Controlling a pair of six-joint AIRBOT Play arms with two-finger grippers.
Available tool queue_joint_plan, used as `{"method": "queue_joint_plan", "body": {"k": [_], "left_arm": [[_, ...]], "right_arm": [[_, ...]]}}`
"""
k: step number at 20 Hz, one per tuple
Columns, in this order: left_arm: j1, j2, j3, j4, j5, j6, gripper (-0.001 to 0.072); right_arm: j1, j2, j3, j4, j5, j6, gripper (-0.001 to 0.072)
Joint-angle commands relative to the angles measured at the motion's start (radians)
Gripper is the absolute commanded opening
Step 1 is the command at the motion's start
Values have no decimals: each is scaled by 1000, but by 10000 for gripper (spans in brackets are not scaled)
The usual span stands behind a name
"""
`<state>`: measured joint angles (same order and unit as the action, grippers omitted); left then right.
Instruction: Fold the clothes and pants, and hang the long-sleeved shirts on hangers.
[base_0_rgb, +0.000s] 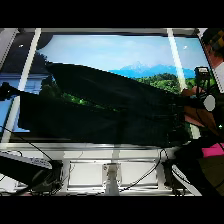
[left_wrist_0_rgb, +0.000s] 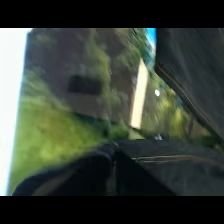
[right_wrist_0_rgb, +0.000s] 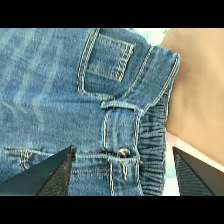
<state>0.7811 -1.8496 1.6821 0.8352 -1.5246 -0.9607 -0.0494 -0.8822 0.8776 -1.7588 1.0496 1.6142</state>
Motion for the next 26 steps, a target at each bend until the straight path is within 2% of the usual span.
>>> {"method": "queue_joint_plan", "body": {"k": [1,2,3,6,7,8,12,13,14,15,16,18,19,21,22,23,24,25,26], "left_arm": [[-20,-12,0,-45,42,-4,320],[-24,-12,0,-61,50,-4,559],[-27,-11,0,-77,59,-4,693],[-28,-11,0,-187,59,-4,698],[-35,-11,0,-221,59,-4,673],[-50,-11,0,-224,59,-3,612],[-163,-12,0,-256,48,-1,604],[-197,-12,0,-265,67,22,598],[-234,-12,0,-257,100,55,512],[-274,-12,0,-232,135,84,381],[-317,-11,1,-187,173,105,361],[-395,-11,2,-61,285,97,361],[-430,-11,2,19,348,58,361],[-491,-12,2,208,456,-83,361],[-511,-15,2,275,478,-125,361],[-521,-20,2,295,479,-125,366],[-525,-27,2,286,481,-125,392],[-526,-35,2,267,486,-126,447],[-526,-42,2,248,489,-126,534]], "right_arm": [[0,0,0,1,-39,27,665],[0,0,0,1,-44,27,665],[0,0,0,1,-47,27,666],[0,0,0,0,-54,27,665],[0,0,0,0,-67,27,665],[0,0,0,0,-85,26,665],[0,0,0,0,-173,26,665],[0,0,0,0,-187,24,665],[0,0,0,0,-198,23,665],[0,0,0,-1,-207,23,665],[0,0,0,-1,-214,18,665],[0,0,0,-3,-216,0,665],[0,0,0,-4,-216,-16,665],[-1,0,0,-6,-216,-32,665],[-1,0,0,-8,-216,-34,665],[-1,0,0,-8,-216,-34,665],[-1,0,0,-7,-216,-34,665],[-1,0,0,-7,-216,-34,664],[-1,0,0,-8,-217,-34,664]]}}
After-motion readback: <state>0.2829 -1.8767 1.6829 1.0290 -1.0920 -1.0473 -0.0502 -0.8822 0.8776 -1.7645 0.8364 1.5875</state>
